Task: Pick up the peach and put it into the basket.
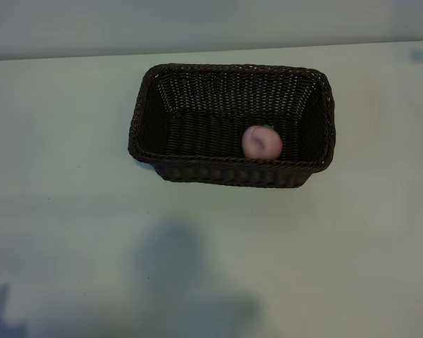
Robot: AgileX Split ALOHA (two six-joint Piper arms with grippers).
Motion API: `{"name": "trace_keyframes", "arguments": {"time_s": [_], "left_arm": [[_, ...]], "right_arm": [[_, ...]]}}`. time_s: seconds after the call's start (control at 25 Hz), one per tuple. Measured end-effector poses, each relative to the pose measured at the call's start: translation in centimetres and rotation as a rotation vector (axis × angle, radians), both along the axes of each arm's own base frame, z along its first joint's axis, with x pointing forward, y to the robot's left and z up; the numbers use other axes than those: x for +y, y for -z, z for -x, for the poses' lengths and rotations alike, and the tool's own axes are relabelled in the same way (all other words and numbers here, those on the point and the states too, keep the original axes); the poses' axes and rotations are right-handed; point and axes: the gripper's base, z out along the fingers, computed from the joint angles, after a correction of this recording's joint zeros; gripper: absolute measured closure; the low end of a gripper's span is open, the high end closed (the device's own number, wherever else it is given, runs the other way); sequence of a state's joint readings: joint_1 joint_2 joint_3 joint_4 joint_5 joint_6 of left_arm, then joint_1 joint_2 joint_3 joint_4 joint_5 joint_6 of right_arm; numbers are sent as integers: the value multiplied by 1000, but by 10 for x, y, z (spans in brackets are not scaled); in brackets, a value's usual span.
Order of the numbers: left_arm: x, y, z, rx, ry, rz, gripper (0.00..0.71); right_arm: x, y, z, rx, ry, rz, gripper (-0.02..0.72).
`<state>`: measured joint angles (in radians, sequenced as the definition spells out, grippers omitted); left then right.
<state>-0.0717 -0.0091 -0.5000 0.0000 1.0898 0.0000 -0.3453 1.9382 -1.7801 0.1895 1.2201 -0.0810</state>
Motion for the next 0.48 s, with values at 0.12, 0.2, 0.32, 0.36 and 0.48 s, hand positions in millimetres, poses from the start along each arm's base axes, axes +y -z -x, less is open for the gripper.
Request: {"name": "trace_keyframes", "arguments": {"time_s": [0.12, 0.2, 0.32, 0.36, 0.48], "left_arm": [[0, 0, 0, 0, 0, 0, 120], [0, 0, 0, 0, 0, 0, 120], [0, 0, 0, 0, 0, 0, 120], [0, 0, 0, 0, 0, 0, 120], [0, 0, 0, 0, 0, 0, 120]], "right_arm": [[7, -31, 16, -72, -7, 10, 106], [14, -61, 31, -148, -8, 27, 106], [26, -108, 61, -272, -11, 56, 106], [31, -125, 74, -319, -12, 70, 106], [47, -170, 117, -454, -19, 119, 106]]}}
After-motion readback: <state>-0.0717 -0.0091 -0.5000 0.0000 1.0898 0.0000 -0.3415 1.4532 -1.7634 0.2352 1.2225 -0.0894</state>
